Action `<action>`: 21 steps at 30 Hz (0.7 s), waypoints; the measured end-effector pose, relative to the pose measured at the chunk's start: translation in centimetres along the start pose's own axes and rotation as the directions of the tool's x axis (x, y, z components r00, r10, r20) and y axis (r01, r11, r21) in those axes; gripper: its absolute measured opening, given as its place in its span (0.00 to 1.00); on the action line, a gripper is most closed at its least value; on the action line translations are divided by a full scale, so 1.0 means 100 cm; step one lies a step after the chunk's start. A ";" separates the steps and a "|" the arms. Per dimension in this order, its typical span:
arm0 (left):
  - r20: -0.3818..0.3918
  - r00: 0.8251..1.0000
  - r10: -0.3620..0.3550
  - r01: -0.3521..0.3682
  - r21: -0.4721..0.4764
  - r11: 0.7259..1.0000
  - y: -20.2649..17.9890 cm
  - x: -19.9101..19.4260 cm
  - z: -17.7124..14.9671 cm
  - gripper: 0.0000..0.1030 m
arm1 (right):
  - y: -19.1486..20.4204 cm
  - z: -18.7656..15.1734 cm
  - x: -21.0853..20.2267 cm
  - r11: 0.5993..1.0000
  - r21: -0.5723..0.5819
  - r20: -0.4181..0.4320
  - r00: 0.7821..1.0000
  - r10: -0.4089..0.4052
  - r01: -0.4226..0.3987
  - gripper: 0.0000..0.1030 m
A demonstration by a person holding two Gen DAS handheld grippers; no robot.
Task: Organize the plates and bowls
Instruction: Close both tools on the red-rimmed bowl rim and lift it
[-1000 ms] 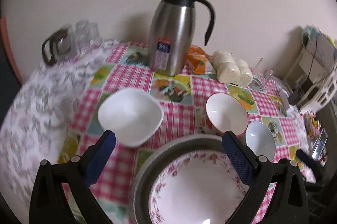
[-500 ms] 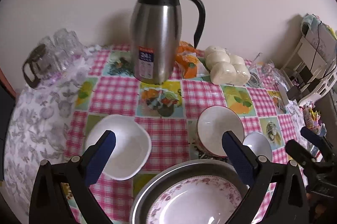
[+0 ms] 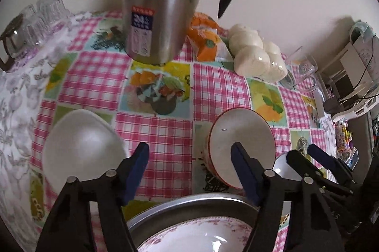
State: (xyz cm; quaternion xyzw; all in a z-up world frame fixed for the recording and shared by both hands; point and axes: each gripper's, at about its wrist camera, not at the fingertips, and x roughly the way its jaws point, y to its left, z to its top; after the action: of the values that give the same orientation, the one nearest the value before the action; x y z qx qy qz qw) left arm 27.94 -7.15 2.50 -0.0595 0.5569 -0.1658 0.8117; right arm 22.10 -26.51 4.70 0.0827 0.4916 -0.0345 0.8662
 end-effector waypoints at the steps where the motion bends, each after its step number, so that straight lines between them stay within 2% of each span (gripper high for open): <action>1: -0.008 1.000 -0.004 0.004 -0.001 1.000 -0.001 0.004 0.000 0.63 | 0.000 0.001 0.004 1.000 -0.002 -0.007 1.000 -0.001 0.001 0.71; 4: -0.029 0.999 -0.016 0.016 0.002 1.000 -0.006 0.017 0.000 0.61 | 0.001 0.001 0.018 1.000 -0.005 -0.033 0.999 0.003 -0.003 0.63; 7: -0.048 0.999 -0.024 0.025 0.012 1.000 -0.011 0.029 0.000 0.53 | 0.003 0.001 0.028 1.000 -0.016 -0.047 0.999 0.005 -0.006 0.55; 9: -0.071 0.997 -0.017 0.018 0.015 1.000 -0.014 0.038 0.000 0.49 | 0.004 0.001 0.033 1.000 -0.026 -0.057 0.998 0.015 -0.016 0.45; 12: -0.094 0.995 -0.026 0.028 0.019 0.999 -0.017 0.049 -0.002 0.40 | 0.005 0.001 0.042 0.999 -0.033 -0.077 0.997 0.013 -0.015 0.36; 18: -0.130 0.991 -0.038 0.041 0.023 0.999 -0.021 0.066 -0.005 0.19 | 0.007 0.004 0.058 0.999 -0.037 -0.106 0.994 -0.002 -0.002 0.23; 21: -0.136 0.991 -0.017 0.022 0.033 0.999 -0.021 0.072 -0.006 0.11 | 0.008 0.003 0.066 0.999 -0.046 -0.120 0.993 -0.012 0.006 0.15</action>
State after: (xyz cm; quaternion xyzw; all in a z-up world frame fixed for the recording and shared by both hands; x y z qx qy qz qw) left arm 29.33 -11.45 -3.47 -0.0396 0.6073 -0.1868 0.7712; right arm 25.86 -25.67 -0.69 0.0628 0.5441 -0.0223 0.8364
